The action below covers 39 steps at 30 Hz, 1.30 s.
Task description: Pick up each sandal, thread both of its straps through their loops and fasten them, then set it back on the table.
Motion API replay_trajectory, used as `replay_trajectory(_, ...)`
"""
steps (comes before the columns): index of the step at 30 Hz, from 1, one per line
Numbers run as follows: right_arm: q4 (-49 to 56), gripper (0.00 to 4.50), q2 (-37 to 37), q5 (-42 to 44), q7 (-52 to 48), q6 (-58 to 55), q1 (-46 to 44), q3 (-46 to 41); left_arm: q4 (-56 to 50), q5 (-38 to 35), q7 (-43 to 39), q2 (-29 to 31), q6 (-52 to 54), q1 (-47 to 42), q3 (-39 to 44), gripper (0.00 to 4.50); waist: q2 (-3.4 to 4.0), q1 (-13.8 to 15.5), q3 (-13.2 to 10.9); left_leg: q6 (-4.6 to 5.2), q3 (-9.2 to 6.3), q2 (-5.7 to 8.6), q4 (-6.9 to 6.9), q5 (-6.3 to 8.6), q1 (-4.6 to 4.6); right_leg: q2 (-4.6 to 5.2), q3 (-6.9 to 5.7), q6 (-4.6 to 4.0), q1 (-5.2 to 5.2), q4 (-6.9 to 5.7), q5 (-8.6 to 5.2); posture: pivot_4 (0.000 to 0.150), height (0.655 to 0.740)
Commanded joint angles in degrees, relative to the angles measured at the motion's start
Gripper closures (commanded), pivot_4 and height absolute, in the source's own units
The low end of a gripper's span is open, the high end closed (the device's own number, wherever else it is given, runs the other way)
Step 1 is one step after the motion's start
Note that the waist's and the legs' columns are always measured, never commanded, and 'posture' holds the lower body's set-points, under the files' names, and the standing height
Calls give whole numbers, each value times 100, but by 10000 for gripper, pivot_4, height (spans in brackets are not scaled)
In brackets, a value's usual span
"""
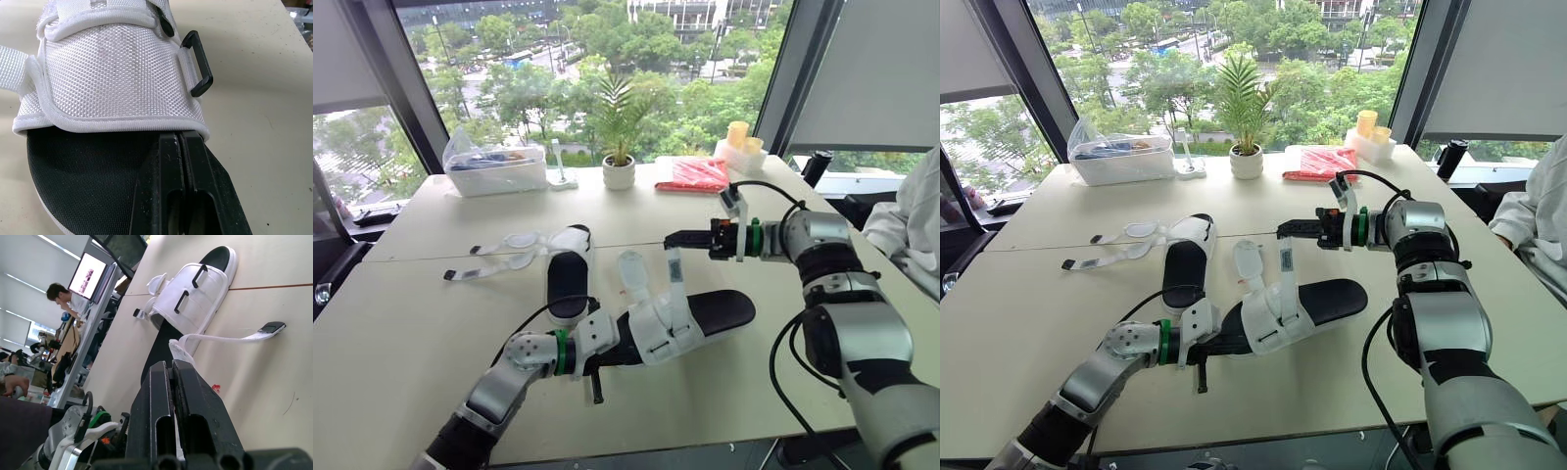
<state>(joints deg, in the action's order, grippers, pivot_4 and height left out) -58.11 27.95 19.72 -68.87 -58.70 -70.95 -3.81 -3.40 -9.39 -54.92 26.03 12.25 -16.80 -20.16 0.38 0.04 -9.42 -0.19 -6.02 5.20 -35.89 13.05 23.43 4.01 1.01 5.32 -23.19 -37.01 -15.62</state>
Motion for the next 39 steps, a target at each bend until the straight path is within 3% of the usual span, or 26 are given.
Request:
replay_trajectory(1,111,44494,-9,179,-43,215,-331,-263,364,354,-239,158,314,277,-538,45000,0,2,0,0,0,0,0,0,0,0,0,0,0,0,0,1500,7400)
replay_trajectory(13,1609,44494,-106,678,-641,-526,-301,-4,371,345,-284,202,316,282,-574,45000,0,-74,0,-1,0,0,0,0,0,0,0,0,-1,-3,0,1500,7400)
replay_trajectory(20,2041,44494,-183,566,-846,-307,-21,487,397,366,-310,207,276,265,-597,45000,0,-76,0,-1,0,0,0,0,0,0,1,0,-3,-4,0,1500,7400)
replay_trajectory(27,1122,44494,-485,146,-801,522,-99,830,377,369,-285,199,298,284,-584,45000,-2,-78,3,-1,0,0,2,0,-1,0,-1,1,-3,-4,0,1500,7400)
replay_trajectory(39,-900,44494,-771,-557,-404,1881,-618,659,232,348,-170,215,377,414,-548,45000,-1,-78,4,-2,0,1,6,-1,-1,0,0,1,-4,-4,0,1500,7400)
